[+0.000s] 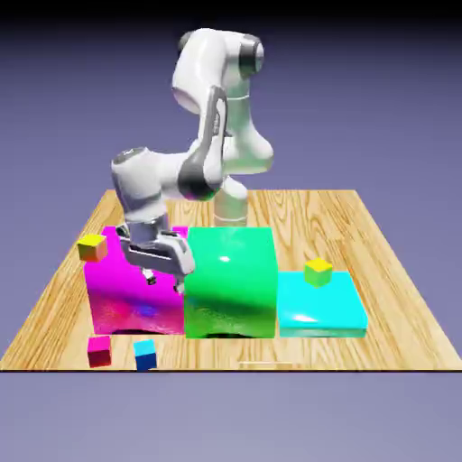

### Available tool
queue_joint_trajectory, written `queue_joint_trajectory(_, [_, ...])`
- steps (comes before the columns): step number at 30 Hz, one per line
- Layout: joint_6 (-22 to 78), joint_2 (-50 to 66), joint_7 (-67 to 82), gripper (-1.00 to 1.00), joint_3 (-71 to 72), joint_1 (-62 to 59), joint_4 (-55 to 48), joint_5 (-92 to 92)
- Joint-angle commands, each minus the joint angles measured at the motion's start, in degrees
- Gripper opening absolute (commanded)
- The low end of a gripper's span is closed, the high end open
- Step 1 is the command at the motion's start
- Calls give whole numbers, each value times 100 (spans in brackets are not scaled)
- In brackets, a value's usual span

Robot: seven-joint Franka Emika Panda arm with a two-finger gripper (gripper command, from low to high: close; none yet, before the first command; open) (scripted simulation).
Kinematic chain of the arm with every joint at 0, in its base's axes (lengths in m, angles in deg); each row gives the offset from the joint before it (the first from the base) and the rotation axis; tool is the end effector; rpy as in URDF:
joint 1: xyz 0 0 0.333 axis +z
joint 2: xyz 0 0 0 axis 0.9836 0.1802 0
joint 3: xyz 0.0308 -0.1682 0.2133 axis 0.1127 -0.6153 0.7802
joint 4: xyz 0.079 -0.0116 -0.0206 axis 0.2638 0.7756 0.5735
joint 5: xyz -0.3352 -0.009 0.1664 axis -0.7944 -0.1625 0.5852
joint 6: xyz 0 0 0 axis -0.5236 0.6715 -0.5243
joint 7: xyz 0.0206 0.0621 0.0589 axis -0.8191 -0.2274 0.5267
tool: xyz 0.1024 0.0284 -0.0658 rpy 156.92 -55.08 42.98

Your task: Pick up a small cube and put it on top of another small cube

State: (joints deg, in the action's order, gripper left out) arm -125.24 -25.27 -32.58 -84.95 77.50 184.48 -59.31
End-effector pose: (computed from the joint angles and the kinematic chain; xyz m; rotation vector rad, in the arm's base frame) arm 0.5082 -0.1749 0.2509 -1.9952 2.1160 0.2094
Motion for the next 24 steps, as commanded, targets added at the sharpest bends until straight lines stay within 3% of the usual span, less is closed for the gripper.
queue_joint_trajectory(1, [196, 208, -58, 0, -83, -13, -174, 117])
queue_joint_trajectory(15, [2934, 3105, -869, 0, -1244, -190, -2605, 1750])
queue_joint_trajectory(19, [2287, 3512, -634, 0, -977, -86, -2305, 2119])
queue_joint_trajectory(20, [2287, 3512, -634, -100, -977, -86, -2305, 2119])
queue_joint_trajectory(24, [3014, 3158, -811, -100, -1311, -193, -2688, 1762])
